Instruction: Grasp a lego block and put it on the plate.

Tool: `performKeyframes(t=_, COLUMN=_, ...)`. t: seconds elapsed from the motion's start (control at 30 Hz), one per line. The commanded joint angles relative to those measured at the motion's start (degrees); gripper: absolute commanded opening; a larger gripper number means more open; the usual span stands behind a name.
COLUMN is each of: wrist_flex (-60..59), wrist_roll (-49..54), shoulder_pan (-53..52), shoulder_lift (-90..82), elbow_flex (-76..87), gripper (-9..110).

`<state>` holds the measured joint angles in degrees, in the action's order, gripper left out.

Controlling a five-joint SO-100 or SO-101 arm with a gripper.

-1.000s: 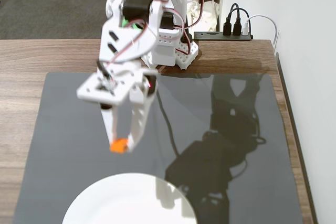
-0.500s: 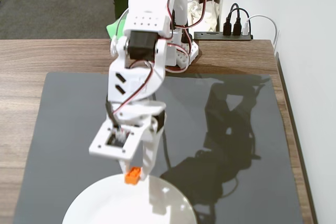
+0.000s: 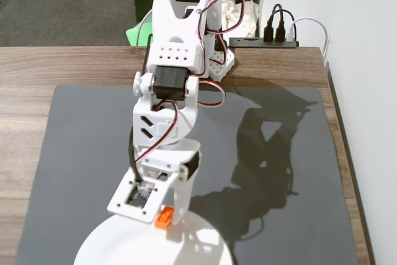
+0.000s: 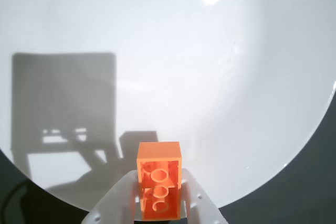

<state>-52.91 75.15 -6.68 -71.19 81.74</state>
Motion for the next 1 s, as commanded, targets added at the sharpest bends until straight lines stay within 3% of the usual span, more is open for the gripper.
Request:
performKeyframes(t=0.0, wrist_flex=0.00, wrist_roll=-0.44, shoulder_pan=0.44, shoulder_lift=-0.44, elbow_flex=-3.25, gripper=3)
performKeyframes(t=0.33, wrist_flex=-0.18, wrist_roll=-1.05, shoulder_pan=0.09, shoulder_lift=-0.97, elbow_flex=-4.13, gripper=19)
performKeyframes(t=0.97, wrist_flex=-16.79, wrist_roll=-20.57, shoulder_pan=6.50, shoulder_lift=-7.73, elbow_flex=-8.70, gripper=21)
